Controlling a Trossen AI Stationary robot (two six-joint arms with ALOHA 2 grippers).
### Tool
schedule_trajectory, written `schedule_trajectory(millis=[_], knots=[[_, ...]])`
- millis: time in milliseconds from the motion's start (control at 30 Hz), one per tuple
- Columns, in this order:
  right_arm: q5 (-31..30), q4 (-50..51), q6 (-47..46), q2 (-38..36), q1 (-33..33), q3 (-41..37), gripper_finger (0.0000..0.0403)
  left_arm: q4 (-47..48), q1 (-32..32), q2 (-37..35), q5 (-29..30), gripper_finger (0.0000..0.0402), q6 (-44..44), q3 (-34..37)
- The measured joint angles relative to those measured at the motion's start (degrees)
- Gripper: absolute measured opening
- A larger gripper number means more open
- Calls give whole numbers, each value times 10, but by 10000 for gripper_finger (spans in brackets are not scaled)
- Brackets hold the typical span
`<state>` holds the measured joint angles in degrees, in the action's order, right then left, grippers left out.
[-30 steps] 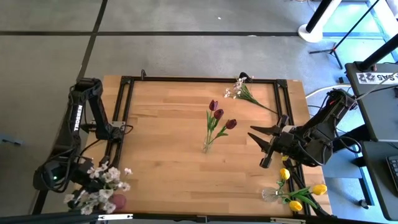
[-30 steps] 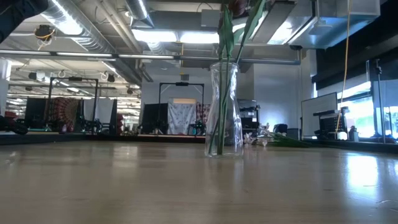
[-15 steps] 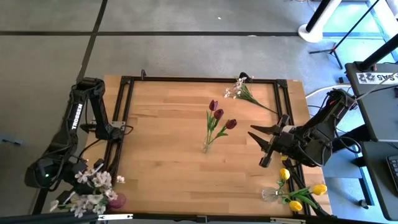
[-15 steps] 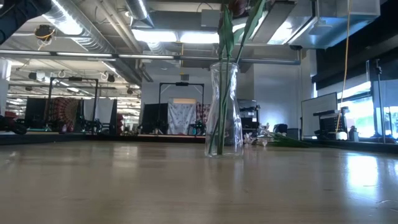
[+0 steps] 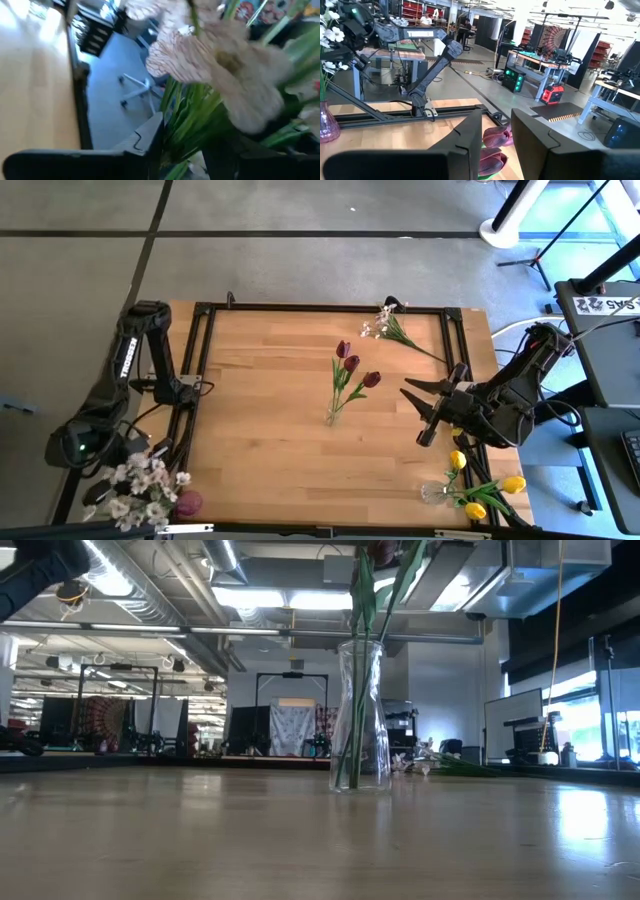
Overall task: Sort flowers into vase by color
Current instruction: Put the bottom white flowers into the purple vase
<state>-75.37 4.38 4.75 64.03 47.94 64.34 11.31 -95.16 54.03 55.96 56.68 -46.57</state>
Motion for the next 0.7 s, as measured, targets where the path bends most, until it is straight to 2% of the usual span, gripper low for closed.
schedule_trajectory(millis=[133, 333, 567, 700], knots=[[0, 0, 0, 0, 0, 0, 104, 15, 13, -30, -91, 116, 23, 0], [-1, 2, 0, 0, 0, 0, 104, 69, 22, -70, -178, 109, 80, 0], [-12, 17, 0, 0, 0, 0, 104, 222, 43, -75, -272, 85, 189, -1], [-12, 22, 0, -1, 0, 0, 104, 280, 59, -66, -304, 76, 213, -1]])
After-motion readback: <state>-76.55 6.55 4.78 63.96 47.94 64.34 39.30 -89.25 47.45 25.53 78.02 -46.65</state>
